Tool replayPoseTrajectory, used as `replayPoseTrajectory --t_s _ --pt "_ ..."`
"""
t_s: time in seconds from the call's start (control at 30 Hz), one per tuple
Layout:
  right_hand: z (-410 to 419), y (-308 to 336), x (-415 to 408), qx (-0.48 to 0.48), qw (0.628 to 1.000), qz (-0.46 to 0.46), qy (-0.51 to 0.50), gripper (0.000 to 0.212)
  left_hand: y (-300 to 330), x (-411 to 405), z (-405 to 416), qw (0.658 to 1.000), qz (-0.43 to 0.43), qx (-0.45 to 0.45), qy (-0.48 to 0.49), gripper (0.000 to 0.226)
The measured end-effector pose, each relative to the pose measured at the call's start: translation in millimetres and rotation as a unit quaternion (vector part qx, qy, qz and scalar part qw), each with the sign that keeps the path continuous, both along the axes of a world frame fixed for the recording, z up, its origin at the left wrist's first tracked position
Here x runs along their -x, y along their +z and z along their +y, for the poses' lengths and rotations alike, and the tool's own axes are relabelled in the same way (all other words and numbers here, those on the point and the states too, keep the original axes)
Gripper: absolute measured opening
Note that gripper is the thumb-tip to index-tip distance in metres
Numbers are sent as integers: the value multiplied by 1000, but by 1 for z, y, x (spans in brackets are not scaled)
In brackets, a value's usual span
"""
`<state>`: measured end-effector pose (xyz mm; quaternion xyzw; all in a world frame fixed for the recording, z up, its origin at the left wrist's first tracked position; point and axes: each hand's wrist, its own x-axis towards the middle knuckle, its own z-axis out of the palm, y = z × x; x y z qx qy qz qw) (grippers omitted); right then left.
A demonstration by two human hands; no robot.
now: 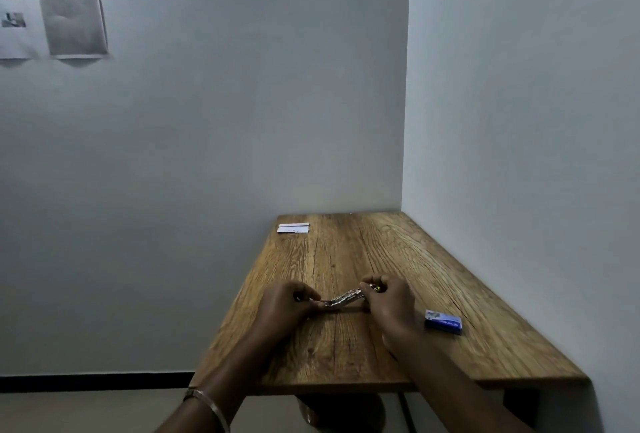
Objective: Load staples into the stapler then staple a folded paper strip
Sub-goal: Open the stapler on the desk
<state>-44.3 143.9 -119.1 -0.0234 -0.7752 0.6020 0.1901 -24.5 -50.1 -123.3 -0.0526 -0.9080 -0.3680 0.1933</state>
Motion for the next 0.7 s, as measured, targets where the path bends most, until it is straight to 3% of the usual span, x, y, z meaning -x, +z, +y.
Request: replayPoseTrajectory --t_s 0.17,0.37,0.7 --pt "-3 2 0 -171 985 29 -16 15 0 4 -2 1000 -16 19 -12 20" --pt "3 0 1 -299 954 14 -28 13 0 5 -1 999 -23 27 -11 15" --pt "13 -4 -3 -360 932 42 12 18 -2 7 2 997 12 82 4 29"
